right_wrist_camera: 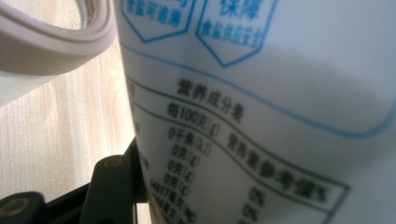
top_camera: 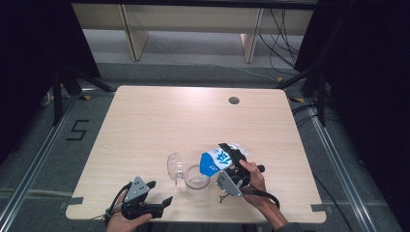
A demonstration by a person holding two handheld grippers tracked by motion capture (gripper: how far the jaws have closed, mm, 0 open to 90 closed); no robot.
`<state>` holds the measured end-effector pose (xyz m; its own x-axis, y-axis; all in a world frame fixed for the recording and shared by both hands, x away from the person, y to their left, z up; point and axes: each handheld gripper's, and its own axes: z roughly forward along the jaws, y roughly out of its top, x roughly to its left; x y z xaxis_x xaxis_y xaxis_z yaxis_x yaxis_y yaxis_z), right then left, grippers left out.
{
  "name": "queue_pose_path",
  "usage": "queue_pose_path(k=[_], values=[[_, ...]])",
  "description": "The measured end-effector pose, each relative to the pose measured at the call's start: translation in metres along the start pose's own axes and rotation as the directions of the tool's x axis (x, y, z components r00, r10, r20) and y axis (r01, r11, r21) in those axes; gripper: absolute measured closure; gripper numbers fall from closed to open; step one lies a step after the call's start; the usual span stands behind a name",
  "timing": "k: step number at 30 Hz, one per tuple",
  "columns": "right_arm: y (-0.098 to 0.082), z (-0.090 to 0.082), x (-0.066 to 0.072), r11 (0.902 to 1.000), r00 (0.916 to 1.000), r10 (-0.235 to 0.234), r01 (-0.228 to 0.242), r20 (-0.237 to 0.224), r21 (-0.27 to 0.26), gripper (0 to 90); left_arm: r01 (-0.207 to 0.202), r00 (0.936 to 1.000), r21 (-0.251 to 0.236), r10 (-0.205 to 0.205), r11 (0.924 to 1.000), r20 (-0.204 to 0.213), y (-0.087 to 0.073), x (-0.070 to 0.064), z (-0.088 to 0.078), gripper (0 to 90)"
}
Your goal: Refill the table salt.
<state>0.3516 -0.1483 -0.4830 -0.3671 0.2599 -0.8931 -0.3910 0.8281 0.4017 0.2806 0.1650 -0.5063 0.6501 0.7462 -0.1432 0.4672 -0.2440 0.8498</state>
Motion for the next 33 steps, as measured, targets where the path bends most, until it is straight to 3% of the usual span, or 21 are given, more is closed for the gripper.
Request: queue_pose_path(k=[2, 4, 5, 9, 10, 13, 17, 18, 19, 20, 30, 33], values=[[0.0003, -0.0003, 0.0019, 1.0, 1.0, 0.008, -0.008, -0.001, 0.001, 44.0, -0.001, 1.0, 0.002, 0.001, 1.0, 0.0, 0.0, 0.0, 0.0, 17.3], [0.0012, -0.0002, 0.0037, 1.0, 1.0, -0.008, 0.008, -0.002, 0.0, 44.4, 0.0, 1.0, 0.0, 0.0, 1.0, 0.0, 0.0001, 0.0, 0.0001, 17.3], [0.0019, -0.0002, 0.0025, 0.9993, 0.9993, -0.039, 0.039, -0.001, 0.0, 44.4, 0.0, 1.0, 0.0, 0.0, 1.0, 0.0, 0.0, -0.0001, 0.0, 17.2], [0.0021, 0.0001, 0.005, 0.9996, 0.9996, -0.028, 0.028, -0.005, -0.001, 44.4, 0.0, 1.0, 0.0, 0.0, 1.0, 0.0, 0.0, 0.0, 0.0, 17.2], [0.0026, 0.0004, 0.0025, 0.9969, 0.9969, -0.078, 0.078, 0.001, -0.004, 44.4, 0.0, 1.0, 0.0, 0.0, 1.0, 0.0, 0.0, 0.0, 0.0, 17.3], [0.0018, 0.0005, 0.0046, 0.9987, 0.9987, -0.05, 0.05, 0.013, -0.004, 44.4, -0.002, 1.0, 0.002, 0.002, 1.0, 0.001, 0.0, -0.0001, 0.0001, 17.3], [0.0015, 0.0006, 0.004, 0.9981, 0.998, -0.061, 0.062, 0.013, -0.007, 44.5, -0.001, 1.0, 0.002, 0.001, 1.0, 0.0, 0.0, -0.0001, 0.0001, 17.3], [0.0032, 0.0002, -0.0012, 0.9898, 0.9897, -0.142, 0.142, 0.021, -0.011, 44.5, -0.001, 1.0, 0.001, 0.001, 1.0, 0.0, 0.0, -0.0001, 0.0001, 17.2], [0.0032, 0.0002, -0.0012, 0.9898, 0.9897, -0.142, 0.142, 0.021, -0.011, 44.5, -0.002, 1.0, 0.002, 0.002, 1.0, 0.0, 0.0, 0.0, 0.0001, 17.2], [0.0017, 0.0005, 0.0038, 0.9973, 0.9973, -0.072, 0.072, 0.015, -0.012, 44.4, -0.001, 1.0, 0.001, 0.001, 1.0, 0.0, 0.0, -0.0001, 0.0002, 17.2], [0.0028, 0.0019, 0.0056, 0.9938, 0.9941, -0.107, 0.108, 0.016, -0.029, 44.7, -0.005, 1.0, 0.008, 0.005, 1.0, -0.002, -0.0001, 0.0003, 0.0, 17.2], [0.003, 0.0009, 0.0057, 0.993, 0.9931, -0.117, 0.117, 0.013, -0.013, 44.7, -0.005, 1.0, 0.009, 0.005, 0.9999, -0.004, -0.0002, 0.0003, 0.0, 17.3]])
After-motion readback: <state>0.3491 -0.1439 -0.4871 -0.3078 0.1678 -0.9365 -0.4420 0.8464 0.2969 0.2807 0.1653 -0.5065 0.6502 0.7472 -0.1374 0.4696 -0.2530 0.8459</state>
